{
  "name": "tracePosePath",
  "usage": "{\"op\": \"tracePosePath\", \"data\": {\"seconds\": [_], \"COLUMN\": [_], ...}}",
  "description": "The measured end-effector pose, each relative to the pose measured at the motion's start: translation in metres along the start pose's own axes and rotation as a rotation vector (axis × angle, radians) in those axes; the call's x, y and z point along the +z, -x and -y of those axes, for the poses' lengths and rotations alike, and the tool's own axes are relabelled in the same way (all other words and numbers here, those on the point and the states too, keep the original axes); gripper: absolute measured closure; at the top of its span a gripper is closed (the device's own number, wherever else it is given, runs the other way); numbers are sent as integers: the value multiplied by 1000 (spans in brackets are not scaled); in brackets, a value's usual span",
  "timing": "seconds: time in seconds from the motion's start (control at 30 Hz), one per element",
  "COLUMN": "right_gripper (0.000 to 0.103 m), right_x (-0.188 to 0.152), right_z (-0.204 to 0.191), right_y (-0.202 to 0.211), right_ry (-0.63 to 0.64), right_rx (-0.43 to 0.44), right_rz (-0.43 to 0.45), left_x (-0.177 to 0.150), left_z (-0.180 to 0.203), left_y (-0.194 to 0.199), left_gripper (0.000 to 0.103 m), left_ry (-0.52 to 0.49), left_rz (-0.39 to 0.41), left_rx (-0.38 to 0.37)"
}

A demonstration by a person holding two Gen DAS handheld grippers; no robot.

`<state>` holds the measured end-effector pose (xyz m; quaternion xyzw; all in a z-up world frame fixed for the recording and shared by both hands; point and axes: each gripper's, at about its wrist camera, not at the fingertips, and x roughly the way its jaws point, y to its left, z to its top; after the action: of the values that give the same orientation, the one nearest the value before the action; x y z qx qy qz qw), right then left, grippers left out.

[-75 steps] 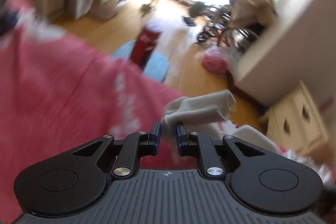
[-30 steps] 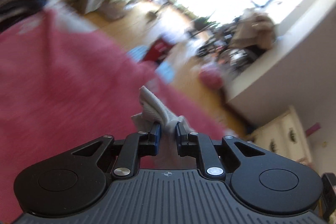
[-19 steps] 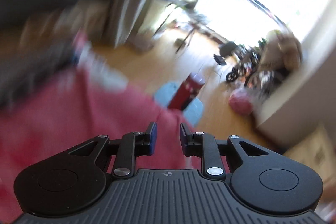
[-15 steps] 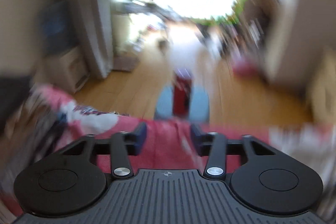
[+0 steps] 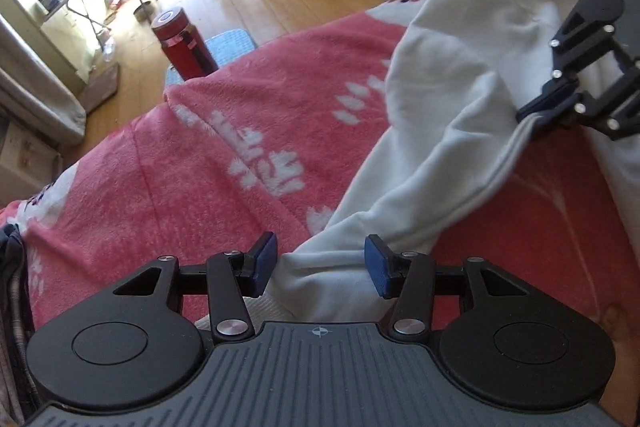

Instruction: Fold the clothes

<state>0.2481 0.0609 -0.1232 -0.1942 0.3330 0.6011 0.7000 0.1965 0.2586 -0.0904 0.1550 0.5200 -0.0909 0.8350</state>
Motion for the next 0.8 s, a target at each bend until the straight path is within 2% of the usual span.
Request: {"op": "tracePosePath", "data": {"seconds": [0.13, 0.27, 0.4, 0.53, 0.67, 0.8], "right_gripper": [96, 96, 96, 96, 96, 96], "right_x": [-1, -3, -3, -5, -9, -13], "right_z": [2, 3, 2, 5, 5, -2], "right_y": [4, 6, 10, 15, 20, 19], "right_ry": [-14, -22, -15, -10, -10, 23], "right_rx": [5, 1, 1, 5, 7, 6], "right_rz": [3, 1, 12, 23, 21, -4], "left_x": [-1, -3, -3, -9, -15, -16], "left_z": [4, 14, 18, 23, 34, 48], "left_y": [1, -7, -3, 7, 23, 26], "left_gripper": [54, 56, 70, 94, 98, 96], "left_ry": [-65, -131, -127, -116, -130, -192], "left_rz": [-23, -25, -11, -3, -13, -11], "left_rx": [-37, 6, 19, 5, -72, -45]}}
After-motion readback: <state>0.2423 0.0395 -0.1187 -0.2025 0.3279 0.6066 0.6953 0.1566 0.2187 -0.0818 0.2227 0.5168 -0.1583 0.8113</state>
